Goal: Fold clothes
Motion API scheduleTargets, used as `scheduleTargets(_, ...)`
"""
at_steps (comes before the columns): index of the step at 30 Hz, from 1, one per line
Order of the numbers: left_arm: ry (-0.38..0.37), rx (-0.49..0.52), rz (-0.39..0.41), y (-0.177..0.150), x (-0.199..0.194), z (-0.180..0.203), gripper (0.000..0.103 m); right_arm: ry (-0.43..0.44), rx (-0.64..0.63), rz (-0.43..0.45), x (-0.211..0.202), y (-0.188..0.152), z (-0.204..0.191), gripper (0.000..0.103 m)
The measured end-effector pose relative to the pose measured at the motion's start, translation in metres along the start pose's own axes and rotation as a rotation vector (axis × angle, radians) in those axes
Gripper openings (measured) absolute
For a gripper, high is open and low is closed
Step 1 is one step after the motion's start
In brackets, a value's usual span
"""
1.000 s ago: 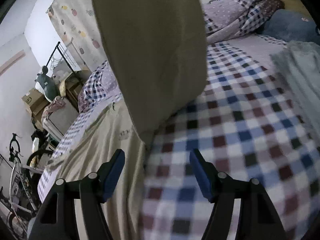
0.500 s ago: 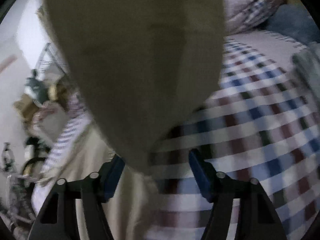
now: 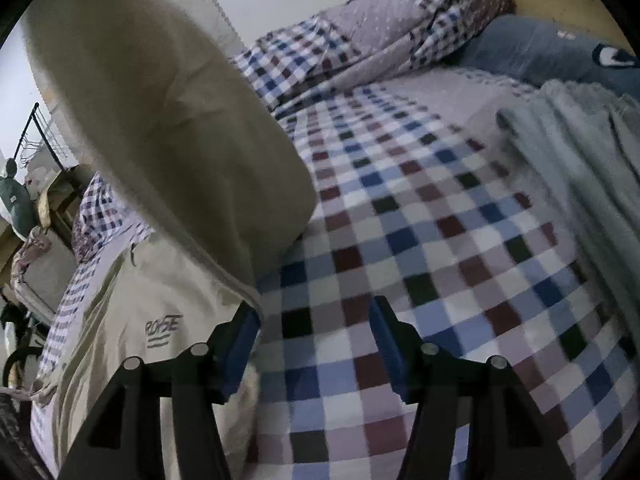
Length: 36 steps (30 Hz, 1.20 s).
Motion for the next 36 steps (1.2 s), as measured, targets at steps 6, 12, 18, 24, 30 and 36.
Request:
scheduleTargets(6,0.083,-0.06,0.006,-0.001,-0.008,-0.068,0.006,-0.011,-0.018,-0.036,0.014,-0.008,0.003,0.063)
scheduleTargets(12,0.119,-0.134,0.081,-0.018,-0.039,-0.153,0.006,-0.014,-0.062,-0.053,0.018,-0.015,-0.004,0.063)
scheduleTargets(18,0.18,-0.257,0.031,-0.13,-0.049,-0.278,0.006,0.011,-0.159,-0.071,0.019,-0.02,-0.022,0.064)
scheduleTargets(24,0.225,-0.51,-0.048,-0.248,-0.056,-0.387,0.006,0.01,-0.236,-0.141,0.03,-0.029,-0.028,0.064)
scheduleTargets(30,0.174,-0.648,-0.105,-0.309,-0.052,-0.436,0.006,-0.013,-0.339,-0.224,0.025,-0.043,-0.033,0.064)
scheduleTargets(36,0.039,-0.719,-0.091,-0.331,-0.052,-0.449,0.008,-0.014,-0.408,-0.274,-0.015,-0.061,-0.033,0.064)
Point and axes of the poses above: each gripper's, at about its wrist camera, not at the fingertips, and x roughly the way its jaws point, z to its right, y to its top, the point moved 5 cm from there along x, roughly the way its jaws point, and after that the axes turned 3 degrees about -z, right-handed, at the moved point
